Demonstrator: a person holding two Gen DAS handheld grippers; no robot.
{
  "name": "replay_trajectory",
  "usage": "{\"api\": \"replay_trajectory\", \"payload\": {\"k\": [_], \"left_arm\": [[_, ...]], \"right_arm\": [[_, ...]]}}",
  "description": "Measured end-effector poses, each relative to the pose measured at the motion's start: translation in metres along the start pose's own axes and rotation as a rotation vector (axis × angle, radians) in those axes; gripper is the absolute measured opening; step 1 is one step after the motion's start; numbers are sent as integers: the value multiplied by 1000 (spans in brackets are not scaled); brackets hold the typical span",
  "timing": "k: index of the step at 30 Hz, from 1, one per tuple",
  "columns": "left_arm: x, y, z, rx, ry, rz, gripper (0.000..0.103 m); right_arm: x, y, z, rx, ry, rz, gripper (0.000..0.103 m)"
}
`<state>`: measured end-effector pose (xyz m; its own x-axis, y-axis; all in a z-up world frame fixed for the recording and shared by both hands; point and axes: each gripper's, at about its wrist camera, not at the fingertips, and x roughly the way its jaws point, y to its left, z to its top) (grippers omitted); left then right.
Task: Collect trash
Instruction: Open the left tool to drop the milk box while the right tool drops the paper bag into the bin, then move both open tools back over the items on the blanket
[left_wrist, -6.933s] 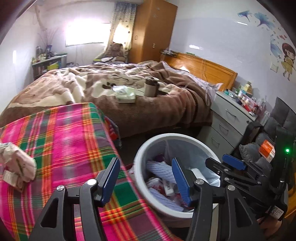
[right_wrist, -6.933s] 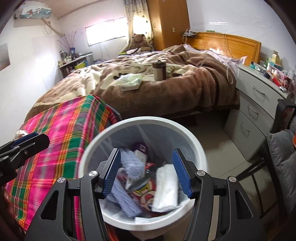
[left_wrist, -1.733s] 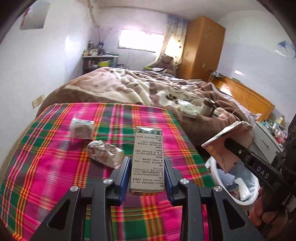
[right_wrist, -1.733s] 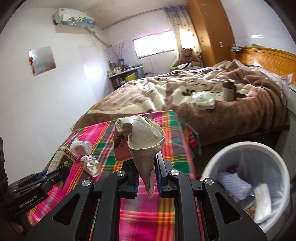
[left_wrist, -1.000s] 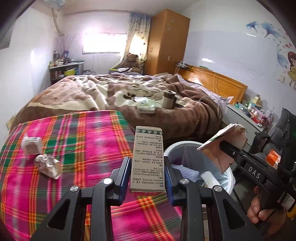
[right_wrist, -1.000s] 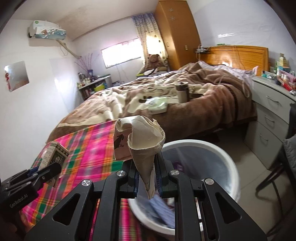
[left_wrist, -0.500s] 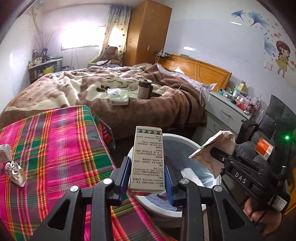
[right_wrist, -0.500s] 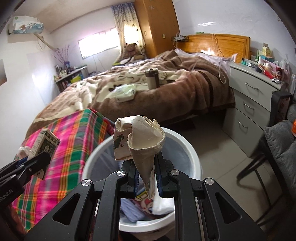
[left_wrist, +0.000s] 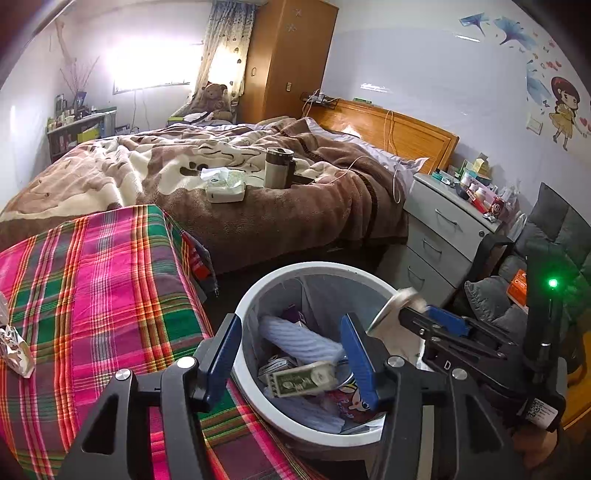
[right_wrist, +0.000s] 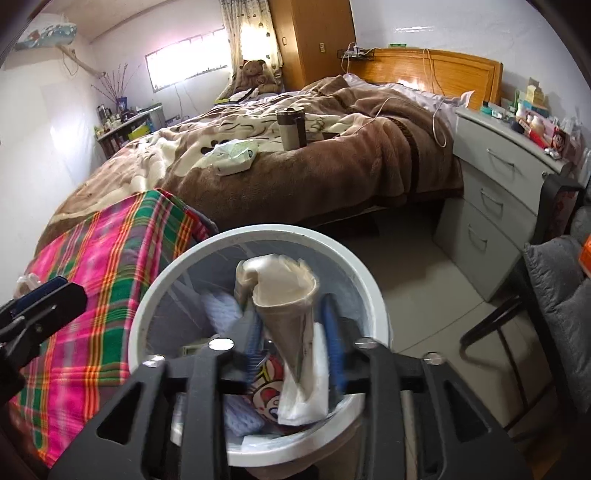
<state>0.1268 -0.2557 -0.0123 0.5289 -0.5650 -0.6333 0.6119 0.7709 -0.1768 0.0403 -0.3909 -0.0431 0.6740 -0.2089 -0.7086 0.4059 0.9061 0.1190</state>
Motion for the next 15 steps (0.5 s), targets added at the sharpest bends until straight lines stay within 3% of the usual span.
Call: {"api": "replay_trajectory", "payload": {"k": [15], "left_arm": [[-30, 27, -4, -45, -43, 45, 56]], "right_arm": [[-18, 12, 4, -18, -65, 34, 49]]}}
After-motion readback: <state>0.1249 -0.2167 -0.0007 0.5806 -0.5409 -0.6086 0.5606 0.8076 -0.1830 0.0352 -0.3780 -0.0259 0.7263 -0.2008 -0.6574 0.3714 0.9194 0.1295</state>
